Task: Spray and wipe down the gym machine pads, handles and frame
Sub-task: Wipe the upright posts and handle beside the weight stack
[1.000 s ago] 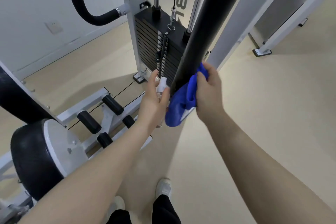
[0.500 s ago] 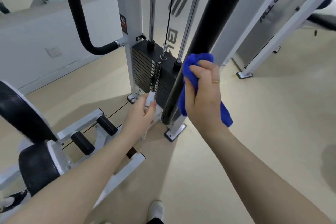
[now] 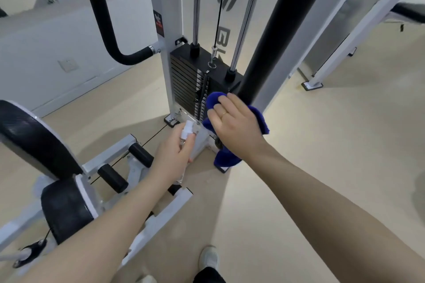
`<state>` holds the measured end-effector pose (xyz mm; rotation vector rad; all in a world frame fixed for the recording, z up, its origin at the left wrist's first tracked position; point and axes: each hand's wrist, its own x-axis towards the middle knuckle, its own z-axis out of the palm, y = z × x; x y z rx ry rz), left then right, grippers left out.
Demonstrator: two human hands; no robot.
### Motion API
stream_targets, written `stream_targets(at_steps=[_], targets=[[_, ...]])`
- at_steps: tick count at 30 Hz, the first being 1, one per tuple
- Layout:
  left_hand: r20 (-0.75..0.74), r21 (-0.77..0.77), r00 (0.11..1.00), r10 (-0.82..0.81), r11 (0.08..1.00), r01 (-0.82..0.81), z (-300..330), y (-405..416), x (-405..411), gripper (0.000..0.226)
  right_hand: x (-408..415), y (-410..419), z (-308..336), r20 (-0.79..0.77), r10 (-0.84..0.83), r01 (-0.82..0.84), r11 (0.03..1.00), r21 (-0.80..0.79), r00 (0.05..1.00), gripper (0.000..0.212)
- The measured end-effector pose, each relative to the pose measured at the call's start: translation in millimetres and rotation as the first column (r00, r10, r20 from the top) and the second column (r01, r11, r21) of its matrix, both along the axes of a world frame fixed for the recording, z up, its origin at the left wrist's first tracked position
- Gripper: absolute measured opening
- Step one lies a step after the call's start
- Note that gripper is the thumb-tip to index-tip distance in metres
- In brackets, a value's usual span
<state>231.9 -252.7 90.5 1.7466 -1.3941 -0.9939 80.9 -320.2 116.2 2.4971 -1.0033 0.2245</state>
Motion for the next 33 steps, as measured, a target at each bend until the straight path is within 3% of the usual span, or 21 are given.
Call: stream_targets(at_steps=[2, 3, 4, 6, 8, 10, 11, 13, 14, 15, 16, 17, 19, 20, 22, 24, 25, 28, 30, 33], targets=[[-0.020, 0.013, 1.000, 0.006, 1.000, -0.006, -7, 2, 2, 0.026, -2, -3, -2, 0.011, -0.061, 0.061, 0.996, -0.060, 0.998, 0.010], [-0.038, 0.027, 0.999, 0.017, 1.000, -0.016, -12, 5, 4, 0.023, -2, 0, -12, -0.093, -0.054, 0.047, 0.996, -0.078, 0.994, 0.011], [-0.058, 0.030, 0.998, 0.023, 0.999, -0.022, -14, 6, 4, 0.018, -1, 5, -22, -0.205, -0.040, 0.042, 0.999, 0.004, 0.978, 0.014], [-0.070, 0.027, 0.997, 0.020, 0.999, -0.018, -20, 5, 9, 0.014, 6, 1, -67, -0.445, -0.099, 0.190, 0.968, 0.165, 0.890, 0.015], [-0.059, 0.045, 0.998, -0.005, 0.999, 0.007, -27, 7, 13, 0.016, 7, 5, -117, -0.528, -0.134, 0.331, 0.895, 0.299, 0.839, 0.019], [-0.046, 0.073, 0.998, -0.037, 0.997, 0.040, -31, 12, 14, 0.017, -1, 11, -151, -0.450, -0.066, 0.380, 0.650, 0.657, 0.891, 0.025], [-0.045, 0.084, 0.998, -0.046, 0.995, 0.050, -33, 14, 13, 0.017, -8, 19, -158, -0.489, -0.029, 0.434, 0.508, 0.744, 0.872, 0.018], [-0.056, 0.102, 0.997, -0.056, 0.993, 0.062, -36, 13, 12, 0.017, -30, 37, -158, -0.356, -0.306, 0.459, 0.405, 0.791, 0.883, 0.015], [-0.060, 0.107, 0.997, -0.054, 0.992, 0.060, -38, 11, 10, 0.017, -40, 39, -155, -0.346, -0.436, 0.509, 0.345, 0.788, 0.831, 0.020], [-0.067, 0.118, 0.997, -0.046, 0.992, 0.054, -39, 7, 8, 0.018, -49, 39, -147, -0.242, -0.574, 0.493, 0.334, 0.803, 0.782, 0.022], [-0.078, 0.120, 0.996, -0.044, 0.991, 0.054, -39, 3, 3, 0.018, -61, 37, -140, -0.059, -0.722, 0.463, 0.376, 0.803, 0.690, 0.020], [-0.078, 0.114, 0.996, -0.051, 0.992, 0.059, -38, -2, -1, 0.019, -63, 27, -133, 0.129, -0.856, 0.444, 0.382, 0.810, 0.501, 0.020], [-0.091, 0.103, 0.994, -0.056, 0.993, 0.065, -35, -16, -18, 0.029, -72, 5, -109, 0.405, -0.886, 0.341, 0.461, 0.819, 0.225, 0.022], [-0.106, 0.104, 0.994, -0.034, 0.994, 0.046, -33, -24, -27, 0.034, -68, -7, -94, 0.478, -0.860, 0.260, 0.510, 0.820, 0.181, 0.022], [-0.135, 0.122, 0.991, 0.021, 0.993, -0.004, -31, -38, -40, 0.040, -53, -22, -77, 0.582, -0.773, 0.048, 0.611, 0.790, 0.253, 0.020], [-0.162, 0.130, 0.986, 0.033, 0.991, -0.012, -35, -46, -48, 0.039, -39, -21, -86, 0.596, -0.694, -0.116, 0.607, 0.786, 0.404, 0.023], [-0.168, 0.130, 0.985, 0.026, 0.991, -0.004, -36, -48, -52, 0.037, -38, -18, -96, 0.559, -0.652, -0.083, 0.610, 0.788, 0.512, 0.025], [-0.211, 0.122, 0.977, 0.006, 0.992, 0.020, -42, -47, -57, 0.035, -47, -14, -131, 0.458, -0.586, -0.070, 0.563, 0.823, 0.668, 0.031], [-0.209, 0.101, 0.978, 0.007, 0.995, 0.014, -43, -48, -59, 0.031, -58, -26, -152, 0.348, -0.475, -0.011, 0.578, 0.816, 0.808, 0.016], [-0.198, 0.114, 0.979, 0.050, 0.993, -0.028, -41, -49, -58, 0.034, -65, -49, -165, 0.246, -0.203, 0.015, 0.798, 0.602, 0.948, 0.014]])
